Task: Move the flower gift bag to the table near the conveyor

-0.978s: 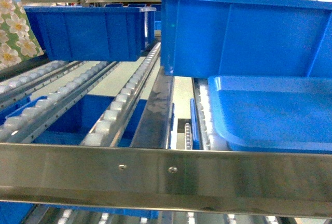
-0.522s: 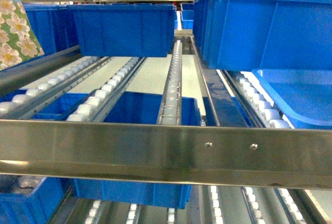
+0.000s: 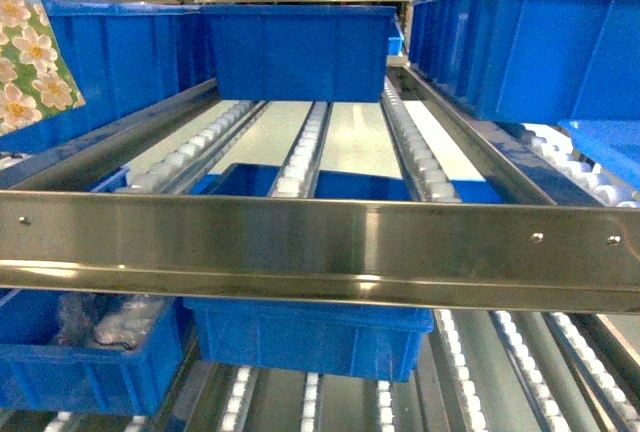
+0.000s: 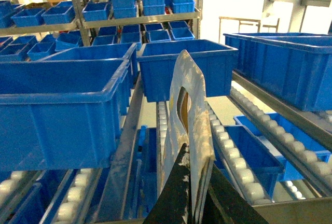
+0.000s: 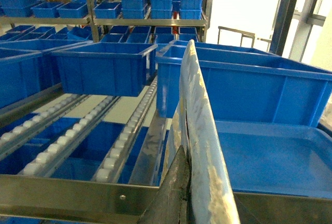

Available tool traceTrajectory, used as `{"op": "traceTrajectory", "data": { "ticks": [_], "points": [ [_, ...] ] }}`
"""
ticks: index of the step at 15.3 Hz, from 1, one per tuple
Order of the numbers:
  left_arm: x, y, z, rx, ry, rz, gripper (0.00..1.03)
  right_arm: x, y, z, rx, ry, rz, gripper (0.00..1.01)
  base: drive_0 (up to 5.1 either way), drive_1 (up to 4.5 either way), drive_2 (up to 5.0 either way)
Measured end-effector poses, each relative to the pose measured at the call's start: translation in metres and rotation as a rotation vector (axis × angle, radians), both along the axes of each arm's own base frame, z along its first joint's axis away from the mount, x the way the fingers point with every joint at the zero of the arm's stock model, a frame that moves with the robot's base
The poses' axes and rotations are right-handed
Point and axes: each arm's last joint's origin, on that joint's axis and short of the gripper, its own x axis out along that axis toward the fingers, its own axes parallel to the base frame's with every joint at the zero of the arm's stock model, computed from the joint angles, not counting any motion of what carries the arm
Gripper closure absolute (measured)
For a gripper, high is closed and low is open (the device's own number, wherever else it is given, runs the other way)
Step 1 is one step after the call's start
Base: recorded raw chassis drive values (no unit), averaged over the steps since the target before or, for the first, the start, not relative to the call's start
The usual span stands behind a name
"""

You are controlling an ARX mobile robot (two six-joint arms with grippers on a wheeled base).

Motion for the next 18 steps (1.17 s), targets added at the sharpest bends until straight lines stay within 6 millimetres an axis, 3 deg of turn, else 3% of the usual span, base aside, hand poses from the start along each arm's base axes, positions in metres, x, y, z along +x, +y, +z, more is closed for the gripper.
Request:
{"op": "traceTrajectory", "data": {
  "ticks": [18],
  "points": [
    [0.0001,0.0000,-0.0002,0.000,0.001,0.000,1.01,0.0000,0.0000,-0.0004,0.000,0.003,0.000,0.99,-4.7,1.16,3.7]
  ]
}}
